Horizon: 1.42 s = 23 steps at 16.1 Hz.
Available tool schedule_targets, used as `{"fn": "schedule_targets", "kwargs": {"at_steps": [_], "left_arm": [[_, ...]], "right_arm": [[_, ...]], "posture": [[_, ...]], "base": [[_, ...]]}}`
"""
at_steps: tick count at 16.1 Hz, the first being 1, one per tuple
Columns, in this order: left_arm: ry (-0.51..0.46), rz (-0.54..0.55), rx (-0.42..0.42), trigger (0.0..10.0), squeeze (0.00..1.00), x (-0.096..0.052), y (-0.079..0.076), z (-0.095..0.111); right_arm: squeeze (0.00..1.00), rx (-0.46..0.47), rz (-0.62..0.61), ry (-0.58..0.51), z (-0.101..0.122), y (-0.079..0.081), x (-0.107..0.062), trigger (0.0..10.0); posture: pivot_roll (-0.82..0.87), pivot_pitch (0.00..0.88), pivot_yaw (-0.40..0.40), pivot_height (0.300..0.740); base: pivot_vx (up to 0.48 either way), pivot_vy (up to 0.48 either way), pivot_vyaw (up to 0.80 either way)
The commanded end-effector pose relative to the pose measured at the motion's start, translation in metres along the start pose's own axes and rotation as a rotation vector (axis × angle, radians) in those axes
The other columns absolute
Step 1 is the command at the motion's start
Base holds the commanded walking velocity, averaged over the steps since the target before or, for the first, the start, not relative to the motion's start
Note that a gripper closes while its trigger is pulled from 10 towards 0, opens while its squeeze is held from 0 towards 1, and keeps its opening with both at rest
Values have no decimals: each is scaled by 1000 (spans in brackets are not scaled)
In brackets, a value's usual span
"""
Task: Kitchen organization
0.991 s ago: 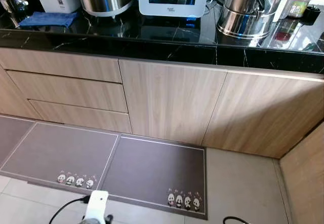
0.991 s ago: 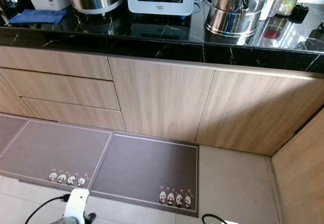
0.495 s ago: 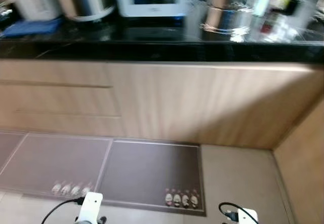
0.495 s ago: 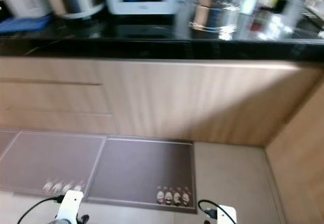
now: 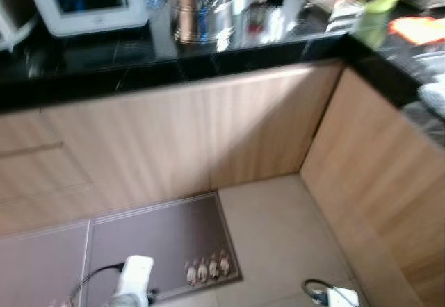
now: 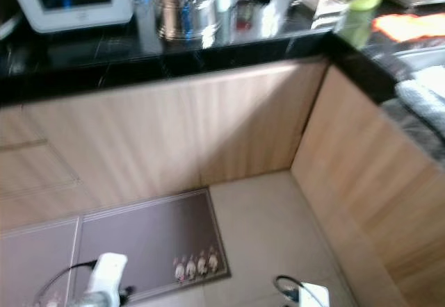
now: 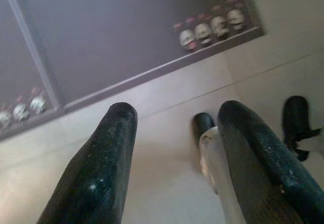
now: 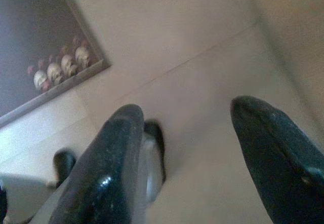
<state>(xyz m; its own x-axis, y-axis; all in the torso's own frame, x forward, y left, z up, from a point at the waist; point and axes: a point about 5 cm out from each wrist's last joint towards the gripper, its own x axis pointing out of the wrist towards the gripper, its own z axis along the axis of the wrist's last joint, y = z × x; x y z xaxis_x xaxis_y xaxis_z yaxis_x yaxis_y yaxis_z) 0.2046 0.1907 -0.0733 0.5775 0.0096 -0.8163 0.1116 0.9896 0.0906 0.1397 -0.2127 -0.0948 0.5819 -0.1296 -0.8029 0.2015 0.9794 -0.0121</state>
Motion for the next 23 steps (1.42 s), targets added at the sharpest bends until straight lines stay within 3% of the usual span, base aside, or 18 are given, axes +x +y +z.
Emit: {"fn": "schedule_targets", "kwargs": {"at_steps": [1, 16, 23], "left_arm": [[37, 22, -2, 10000, 0, -2, 10, -9], [31, -22, 48, 10000, 0, -1, 2, -6], [31, -19, 25, 10000, 0, 0, 2, -4]], "right_arm": [[0, 4, 13, 4, -2, 6, 0, 10000], [0, -22, 20, -1, 7, 4, 3, 10000], [0, -16, 20, -14, 14, 6, 5, 10000]], "posture": [[42, 23, 26, 740], [30, 0, 4, 740], [33, 0, 1, 740]], "base": [[0, 0, -756], [0, 0, -754], [0, -77, -750]]}}
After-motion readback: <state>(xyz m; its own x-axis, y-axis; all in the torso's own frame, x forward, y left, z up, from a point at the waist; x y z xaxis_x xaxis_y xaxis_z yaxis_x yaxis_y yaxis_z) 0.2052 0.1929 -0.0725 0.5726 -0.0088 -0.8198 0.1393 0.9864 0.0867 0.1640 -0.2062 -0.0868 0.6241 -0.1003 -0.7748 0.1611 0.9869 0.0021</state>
